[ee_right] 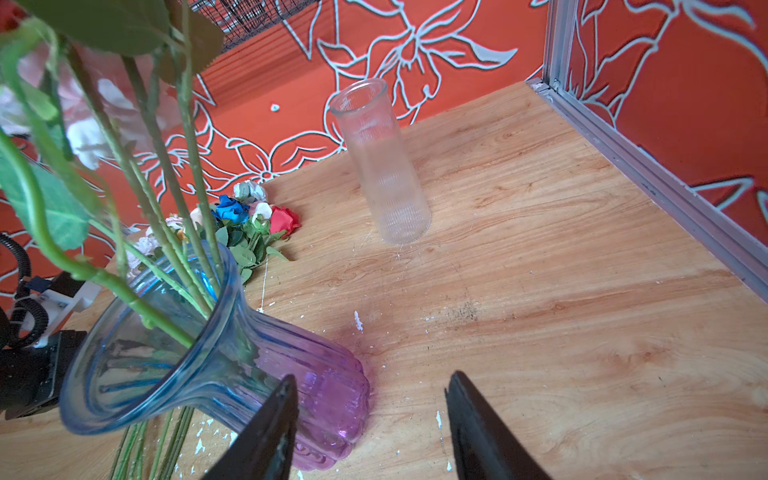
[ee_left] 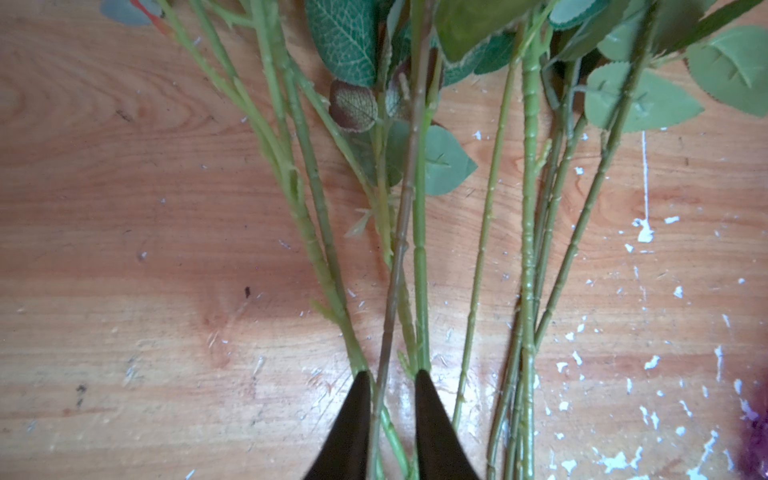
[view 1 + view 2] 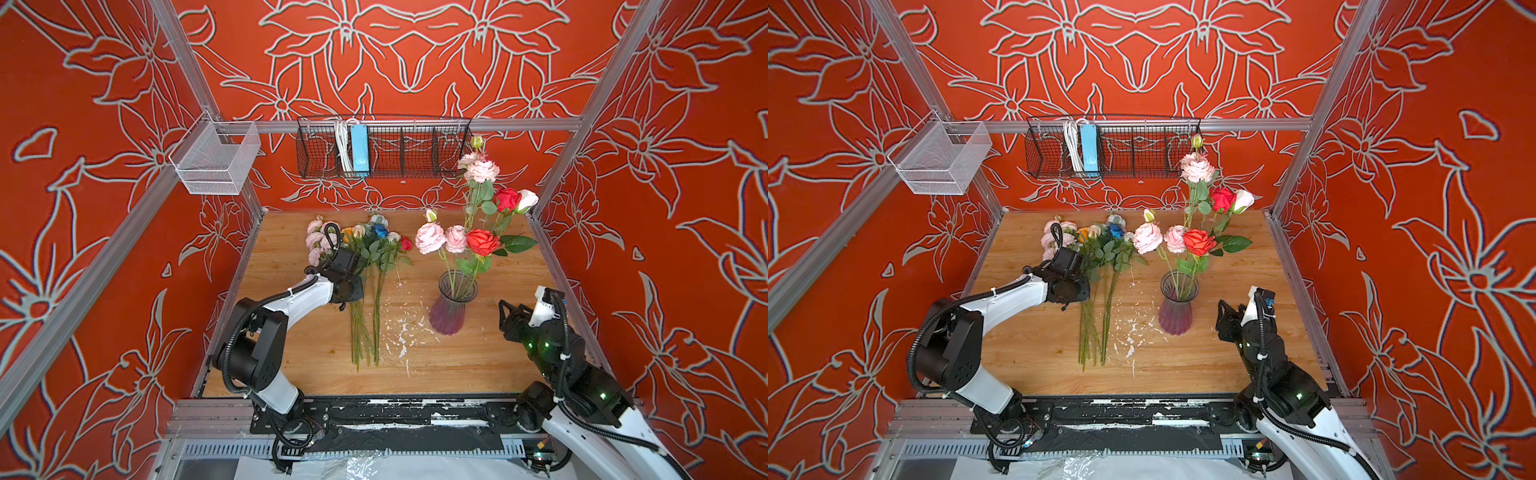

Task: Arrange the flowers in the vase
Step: 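Lower the left gripper onto a white rose stem in the bunch and close it, then lift the white rose high above the bunch with the left gripper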

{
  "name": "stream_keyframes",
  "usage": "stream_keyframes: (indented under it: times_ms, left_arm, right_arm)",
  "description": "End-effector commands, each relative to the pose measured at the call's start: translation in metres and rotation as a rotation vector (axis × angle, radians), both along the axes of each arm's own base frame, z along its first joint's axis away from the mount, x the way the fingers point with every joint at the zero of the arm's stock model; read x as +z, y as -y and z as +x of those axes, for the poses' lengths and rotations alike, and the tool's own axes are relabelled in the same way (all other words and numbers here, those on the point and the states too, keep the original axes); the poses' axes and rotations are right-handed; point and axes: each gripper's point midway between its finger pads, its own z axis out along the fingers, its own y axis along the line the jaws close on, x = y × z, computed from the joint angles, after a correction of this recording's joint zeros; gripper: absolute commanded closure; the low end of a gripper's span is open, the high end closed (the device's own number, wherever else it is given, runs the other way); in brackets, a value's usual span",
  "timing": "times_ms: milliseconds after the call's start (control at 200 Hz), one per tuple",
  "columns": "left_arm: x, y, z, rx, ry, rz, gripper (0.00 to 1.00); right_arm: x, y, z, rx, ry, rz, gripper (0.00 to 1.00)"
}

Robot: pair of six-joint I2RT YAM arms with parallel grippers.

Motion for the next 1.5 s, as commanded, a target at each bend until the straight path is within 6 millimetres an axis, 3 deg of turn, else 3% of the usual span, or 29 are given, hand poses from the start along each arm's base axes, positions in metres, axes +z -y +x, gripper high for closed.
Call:
stream_keyframes:
  times_ms: [0,360,565,821,1056,1131,1196,1341,1496]
  left_arm:
    - [-0.014,-0.005,-0.002,-0.003,-0.046,0.036,0.82]
    - [-0.024,-0.004,0.005,-0.014,-0.069,0.056,0.88]
    - [-0.003,0.001,0.003,-0.023,-0.048,0.021,0.97]
    - [0.062,-0.011,-0.026,0.003,0.079,-0.030,0.98]
    - [0.110,-0.018,-0.056,0.009,0.220,-0.111,1.00]
    - [0.133,-0.008,-0.063,-0.040,0.329,-0.198,1.00]
    - [0.166,0.001,-0.074,-0.105,0.495,-0.299,1.00]
    - [0.223,0.019,-0.101,-0.261,0.809,-0.459,1.00]
    - [0.275,0.047,-0.128,-0.429,0.949,-0.523,1.00]
  right_arm:
    - [-0.002,-0.001,0.001,0.000,-0.004,0.008,0.41]
    - [0.000,0.000,0.000,-0.004,-0.004,0.006,0.41]
    - [0.004,-0.001,0.001,-0.002,0.002,0.009,0.41]
    - [0.010,-0.003,0.003,0.005,0.014,0.018,0.41]
    - [0.020,-0.010,0.005,0.042,0.032,0.012,0.41]
    - [0.028,-0.014,0.004,0.075,0.050,0.011,0.41]
    - [0.038,-0.021,0.002,0.123,0.075,0.011,0.40]
    - [0.068,-0.048,-0.006,0.304,0.149,0.021,0.39]
    - [0.107,-0.086,-0.021,0.535,0.217,0.067,0.35]
